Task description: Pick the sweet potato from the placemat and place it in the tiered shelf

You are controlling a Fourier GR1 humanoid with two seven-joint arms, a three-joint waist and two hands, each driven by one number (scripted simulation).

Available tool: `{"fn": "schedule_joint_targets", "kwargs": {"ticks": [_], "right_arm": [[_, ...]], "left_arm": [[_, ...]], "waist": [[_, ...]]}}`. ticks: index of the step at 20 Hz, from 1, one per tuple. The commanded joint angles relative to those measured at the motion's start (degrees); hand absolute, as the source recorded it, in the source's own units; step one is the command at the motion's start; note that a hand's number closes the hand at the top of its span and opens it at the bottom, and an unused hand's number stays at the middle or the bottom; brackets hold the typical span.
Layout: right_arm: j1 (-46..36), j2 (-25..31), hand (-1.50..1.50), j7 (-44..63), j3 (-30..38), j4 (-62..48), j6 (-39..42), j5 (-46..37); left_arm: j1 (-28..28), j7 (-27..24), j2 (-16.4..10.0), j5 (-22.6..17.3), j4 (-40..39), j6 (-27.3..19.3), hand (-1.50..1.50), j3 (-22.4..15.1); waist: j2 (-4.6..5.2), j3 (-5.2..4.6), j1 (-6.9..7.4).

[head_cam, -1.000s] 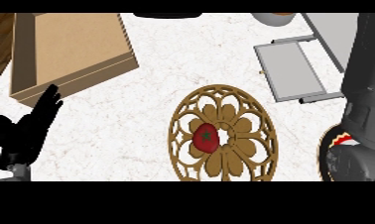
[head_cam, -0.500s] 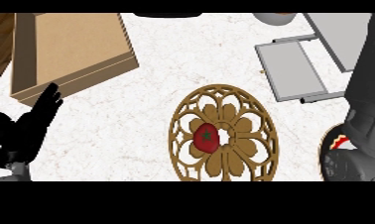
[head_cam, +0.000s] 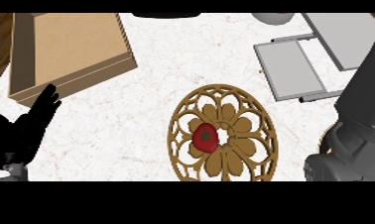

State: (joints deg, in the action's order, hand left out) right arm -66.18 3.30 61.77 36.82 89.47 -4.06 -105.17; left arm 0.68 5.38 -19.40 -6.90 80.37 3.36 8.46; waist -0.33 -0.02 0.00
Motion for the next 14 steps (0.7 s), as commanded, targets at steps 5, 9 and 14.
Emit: {"fn": "schedule_joint_targets", "kwargs": {"ticks": [5,9,14], "right_arm": [[-4.94,-3.23,-1.50,6.93,-9.68,20.60,13.07,-8.68],[-5.11,-3.29,-1.50,7.74,-15.37,30.15,24.18,-14.69],[-8.23,-3.30,-1.50,7.93,-19.97,35.88,38.48,-20.78]], "left_arm": [[1.02,1.88,-0.75,-0.13,2.24,0.13,0.00,0.84],[1.01,-0.15,0.53,0.89,0.28,-0.59,0.00,0.45],[1.70,0.33,1.30,1.22,0.37,-1.37,0.00,0.12]], "waist": [[-0.56,-0.06,-0.62],[-0.68,-0.13,-1.14],[-1.63,-0.28,-1.49]]}}
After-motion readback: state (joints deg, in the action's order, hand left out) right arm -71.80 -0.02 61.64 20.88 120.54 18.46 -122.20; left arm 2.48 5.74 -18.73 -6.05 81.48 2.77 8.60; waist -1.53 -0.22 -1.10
